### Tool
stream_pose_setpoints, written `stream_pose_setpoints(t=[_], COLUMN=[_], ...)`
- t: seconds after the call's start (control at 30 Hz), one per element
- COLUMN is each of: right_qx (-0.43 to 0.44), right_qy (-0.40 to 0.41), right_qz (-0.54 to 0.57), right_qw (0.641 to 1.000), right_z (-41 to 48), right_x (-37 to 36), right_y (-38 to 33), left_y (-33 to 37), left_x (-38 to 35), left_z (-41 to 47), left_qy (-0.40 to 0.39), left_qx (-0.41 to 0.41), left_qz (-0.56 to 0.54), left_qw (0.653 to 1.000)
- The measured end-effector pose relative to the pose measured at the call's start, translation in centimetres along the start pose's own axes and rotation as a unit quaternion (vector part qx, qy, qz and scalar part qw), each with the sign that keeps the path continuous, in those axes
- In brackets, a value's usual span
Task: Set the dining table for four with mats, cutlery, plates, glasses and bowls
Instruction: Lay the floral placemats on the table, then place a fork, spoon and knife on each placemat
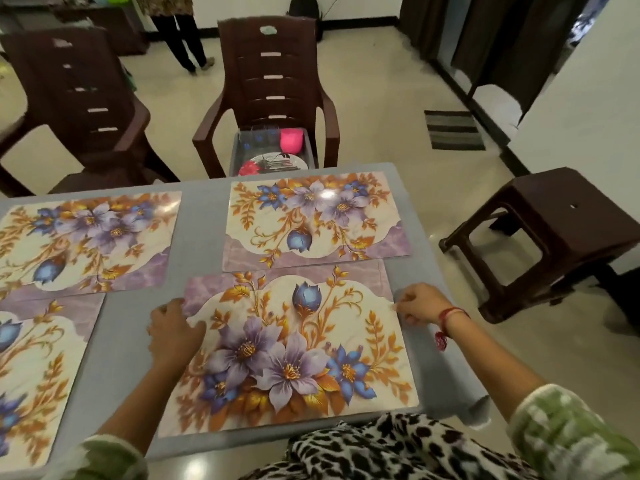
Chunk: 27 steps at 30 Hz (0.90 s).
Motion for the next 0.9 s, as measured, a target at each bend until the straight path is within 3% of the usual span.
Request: stream_pose_setpoints(t=[0.13,0.43,0.67,0.9], right_qx=[0.097,0.165,0.168,0.217], right_qy=[0.147,0.188,0.212,0.139], right_qz=[0.045,0.232,0.235,0.181], right_qw=[0.983,0.94,0.934,0.949], right_z=[-0.2,-0.2,3.9,9.4], right_x=[1.3,6.5,17.6,30.7], right_y=[-1.2,0.9,9.1,11.9], left_y=[5.7,23.0,34.4,48.6], left_x=[1.0,-0.3,-4.8,-8.9], left_z=[-0.4,-4.1,-8.8,-13.6], left_qy=[0.067,0.009,-0.005,0.006], left_qx=[-0.062,-0.199,-0.183,-0.132], left_qz=[-0.066,-0.146,-0.166,-0.197], left_qw=[0.994,0.969,0.969,0.971])
Point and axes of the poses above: each hand's wrist, its own z-axis towards the middle knuckle, its own x-axis out of the back of the hand, y = z × x, the point moved 3 cm from there along z, towards the middle knuckle, and after that the axes turned 14 degrees about z, right-handed, at the moved point
